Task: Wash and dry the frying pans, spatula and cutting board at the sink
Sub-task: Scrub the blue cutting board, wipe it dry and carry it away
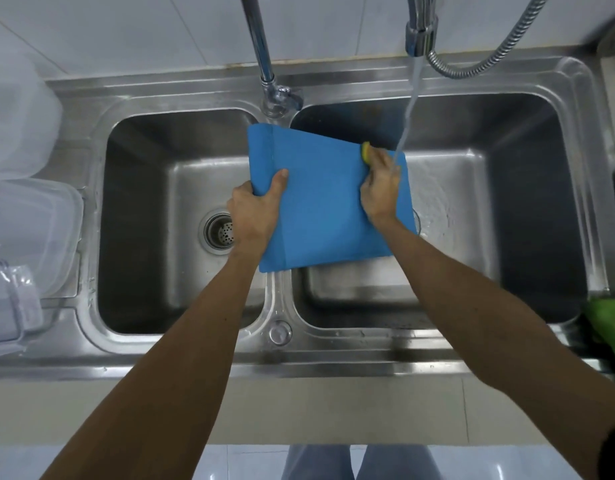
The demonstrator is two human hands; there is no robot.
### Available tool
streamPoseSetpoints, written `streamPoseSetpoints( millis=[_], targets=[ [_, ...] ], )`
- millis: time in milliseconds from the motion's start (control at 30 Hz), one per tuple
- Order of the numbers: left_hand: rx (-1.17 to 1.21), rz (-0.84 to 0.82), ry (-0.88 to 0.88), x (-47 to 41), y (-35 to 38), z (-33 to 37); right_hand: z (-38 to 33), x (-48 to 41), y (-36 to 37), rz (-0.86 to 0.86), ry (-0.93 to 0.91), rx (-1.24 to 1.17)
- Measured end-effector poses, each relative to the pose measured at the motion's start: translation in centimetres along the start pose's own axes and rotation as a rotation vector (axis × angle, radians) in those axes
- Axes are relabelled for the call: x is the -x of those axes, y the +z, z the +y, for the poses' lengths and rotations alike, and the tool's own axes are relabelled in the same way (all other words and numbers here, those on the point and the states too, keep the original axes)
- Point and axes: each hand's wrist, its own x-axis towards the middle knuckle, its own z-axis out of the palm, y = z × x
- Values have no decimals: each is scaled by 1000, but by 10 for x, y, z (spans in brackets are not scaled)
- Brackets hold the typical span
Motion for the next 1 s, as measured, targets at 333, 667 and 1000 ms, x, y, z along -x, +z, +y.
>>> streamPoseSetpoints(
  millis=[333, 667, 1000],
  targets=[
    [-34, -11, 7, 4, -3, 5, 28, -2, -73, -312, -56, 431],
    [-23, -31, -48, 12, -7, 15, 62, -40, -191, 196, -164, 557],
    [-40, -24, -49, 14, -6, 19, 108, -105, -276, 50, 79, 786]
  ],
)
